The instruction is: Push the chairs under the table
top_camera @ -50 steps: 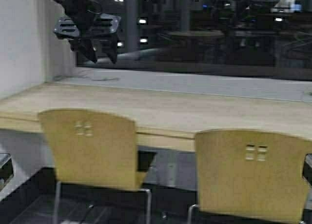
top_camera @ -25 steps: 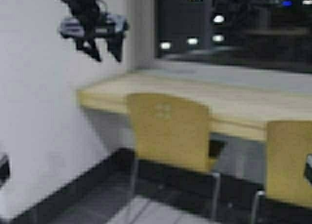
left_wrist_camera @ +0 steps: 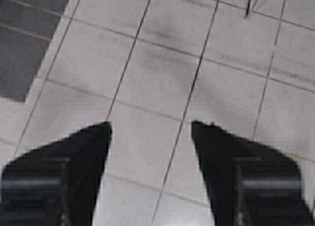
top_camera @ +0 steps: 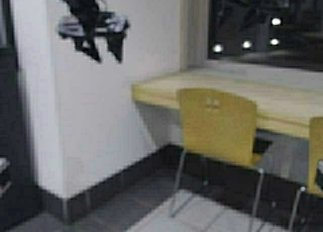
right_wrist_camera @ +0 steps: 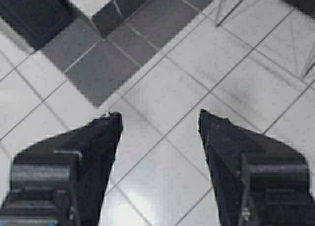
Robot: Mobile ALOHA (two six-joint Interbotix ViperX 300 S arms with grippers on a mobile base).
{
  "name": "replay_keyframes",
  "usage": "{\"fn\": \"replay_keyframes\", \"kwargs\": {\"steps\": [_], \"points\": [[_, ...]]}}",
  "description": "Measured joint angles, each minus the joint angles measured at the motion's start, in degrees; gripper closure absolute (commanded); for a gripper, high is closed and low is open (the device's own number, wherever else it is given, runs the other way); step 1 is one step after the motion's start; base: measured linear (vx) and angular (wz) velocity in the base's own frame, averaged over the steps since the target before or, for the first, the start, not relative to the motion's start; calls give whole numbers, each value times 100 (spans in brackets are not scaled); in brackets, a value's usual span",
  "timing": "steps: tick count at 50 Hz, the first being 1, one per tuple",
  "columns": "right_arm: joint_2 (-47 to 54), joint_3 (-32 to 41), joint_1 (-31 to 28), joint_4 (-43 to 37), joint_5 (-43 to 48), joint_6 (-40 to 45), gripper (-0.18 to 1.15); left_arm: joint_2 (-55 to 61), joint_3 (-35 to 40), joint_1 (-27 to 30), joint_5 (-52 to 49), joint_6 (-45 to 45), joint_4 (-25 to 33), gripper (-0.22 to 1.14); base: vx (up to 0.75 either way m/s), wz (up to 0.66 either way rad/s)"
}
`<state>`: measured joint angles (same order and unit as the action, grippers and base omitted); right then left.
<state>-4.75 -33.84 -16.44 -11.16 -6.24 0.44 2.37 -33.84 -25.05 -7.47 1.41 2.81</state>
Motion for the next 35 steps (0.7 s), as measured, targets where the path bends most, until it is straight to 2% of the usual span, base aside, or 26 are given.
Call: {"fn": "replay_keyframes", "kwargs": {"steps": [16,35], "points": [[158,158,-18,0,-53,-18,11,141,26,0,-18,-9,0,4,-40,19],[237,185,229,18,-114,9,11,220,132,26,-114,0,-9,4,-37,17]]}}
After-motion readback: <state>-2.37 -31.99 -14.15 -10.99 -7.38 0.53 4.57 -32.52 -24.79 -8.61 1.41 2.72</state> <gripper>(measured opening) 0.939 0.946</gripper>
